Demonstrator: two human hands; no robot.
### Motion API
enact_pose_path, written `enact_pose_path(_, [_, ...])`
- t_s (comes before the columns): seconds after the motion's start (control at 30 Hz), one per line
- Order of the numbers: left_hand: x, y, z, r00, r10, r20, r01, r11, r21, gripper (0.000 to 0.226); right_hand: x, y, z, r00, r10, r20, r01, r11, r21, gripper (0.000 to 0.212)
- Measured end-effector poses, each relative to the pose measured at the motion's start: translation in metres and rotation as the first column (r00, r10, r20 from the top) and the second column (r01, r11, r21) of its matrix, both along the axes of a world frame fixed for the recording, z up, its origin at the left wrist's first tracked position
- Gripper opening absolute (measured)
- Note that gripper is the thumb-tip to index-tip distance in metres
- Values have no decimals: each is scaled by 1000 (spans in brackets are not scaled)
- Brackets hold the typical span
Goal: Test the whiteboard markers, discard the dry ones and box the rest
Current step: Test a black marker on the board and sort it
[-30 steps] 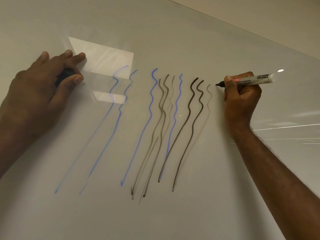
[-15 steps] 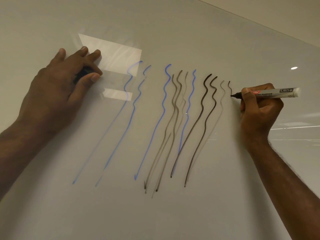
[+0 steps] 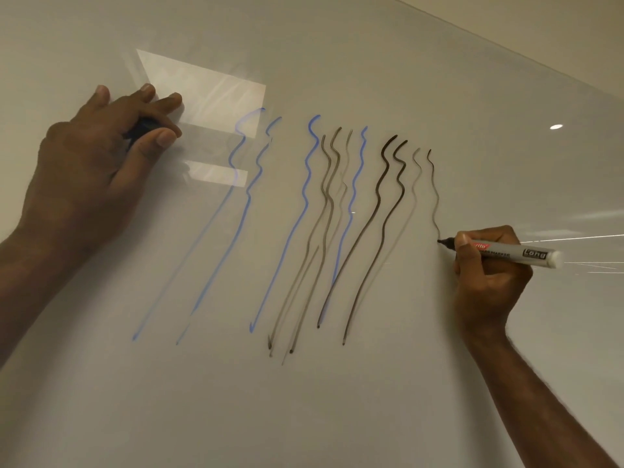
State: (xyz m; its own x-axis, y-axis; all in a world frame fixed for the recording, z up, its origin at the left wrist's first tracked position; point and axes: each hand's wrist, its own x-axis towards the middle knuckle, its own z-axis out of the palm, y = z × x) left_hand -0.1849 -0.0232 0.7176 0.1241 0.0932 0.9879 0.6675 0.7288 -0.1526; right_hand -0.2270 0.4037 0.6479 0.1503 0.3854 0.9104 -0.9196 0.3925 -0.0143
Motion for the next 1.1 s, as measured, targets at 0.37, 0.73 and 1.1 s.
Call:
enact_pose_path(0.37, [20, 11, -29, 932, -361, 38, 346, 914, 211, 17, 26, -30, -92, 983, 38, 182, -88, 958, 274, 23])
enact_pose_path(0.73, [77, 95, -116, 808, -584, -74, 580, 768, 270, 19, 78, -52, -97, 917, 232, 324, -303, 934, 189, 18])
enact_pose_path(1.1, [113, 153, -150, 482, -875, 42, 790, 454, 413, 15, 139, -120, -104, 656, 674, 339, -755, 580, 306, 38])
